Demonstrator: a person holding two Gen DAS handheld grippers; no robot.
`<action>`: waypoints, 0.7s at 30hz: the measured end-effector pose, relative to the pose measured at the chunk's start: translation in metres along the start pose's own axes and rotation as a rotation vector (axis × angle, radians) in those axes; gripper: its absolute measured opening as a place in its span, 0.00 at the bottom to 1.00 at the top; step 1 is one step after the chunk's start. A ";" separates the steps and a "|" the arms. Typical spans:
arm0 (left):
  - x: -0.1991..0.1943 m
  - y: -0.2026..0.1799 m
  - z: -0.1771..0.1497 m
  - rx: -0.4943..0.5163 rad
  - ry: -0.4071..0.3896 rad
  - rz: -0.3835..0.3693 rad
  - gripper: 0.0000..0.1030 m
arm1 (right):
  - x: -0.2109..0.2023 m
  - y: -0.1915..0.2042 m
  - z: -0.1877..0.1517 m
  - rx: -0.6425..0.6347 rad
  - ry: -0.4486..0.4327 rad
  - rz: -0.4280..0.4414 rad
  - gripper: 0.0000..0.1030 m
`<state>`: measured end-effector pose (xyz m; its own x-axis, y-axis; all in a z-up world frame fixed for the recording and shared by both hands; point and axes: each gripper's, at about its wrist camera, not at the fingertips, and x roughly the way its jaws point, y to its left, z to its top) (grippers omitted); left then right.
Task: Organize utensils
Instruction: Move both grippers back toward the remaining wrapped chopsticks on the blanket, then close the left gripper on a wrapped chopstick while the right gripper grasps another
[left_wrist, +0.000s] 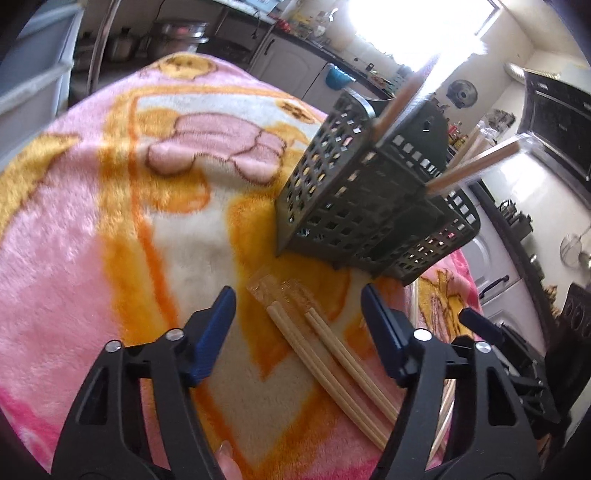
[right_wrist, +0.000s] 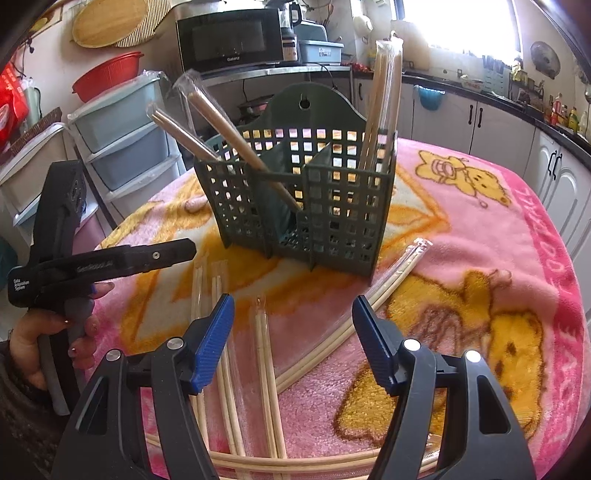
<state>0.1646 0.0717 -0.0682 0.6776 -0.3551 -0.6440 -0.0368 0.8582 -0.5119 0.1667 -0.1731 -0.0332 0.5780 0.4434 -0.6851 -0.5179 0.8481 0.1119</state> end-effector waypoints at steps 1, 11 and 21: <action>0.002 0.003 0.000 -0.016 0.005 -0.005 0.55 | 0.002 0.000 0.000 0.000 0.004 0.002 0.62; 0.018 0.024 0.008 -0.126 0.023 -0.044 0.40 | 0.031 0.004 0.004 -0.010 0.089 0.026 0.53; 0.027 0.031 0.012 -0.132 0.022 -0.023 0.15 | 0.060 0.015 0.006 -0.039 0.179 0.045 0.44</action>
<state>0.1905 0.0933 -0.0942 0.6633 -0.3837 -0.6425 -0.1187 0.7938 -0.5965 0.1977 -0.1322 -0.0682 0.4338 0.4191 -0.7976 -0.5668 0.8151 0.1200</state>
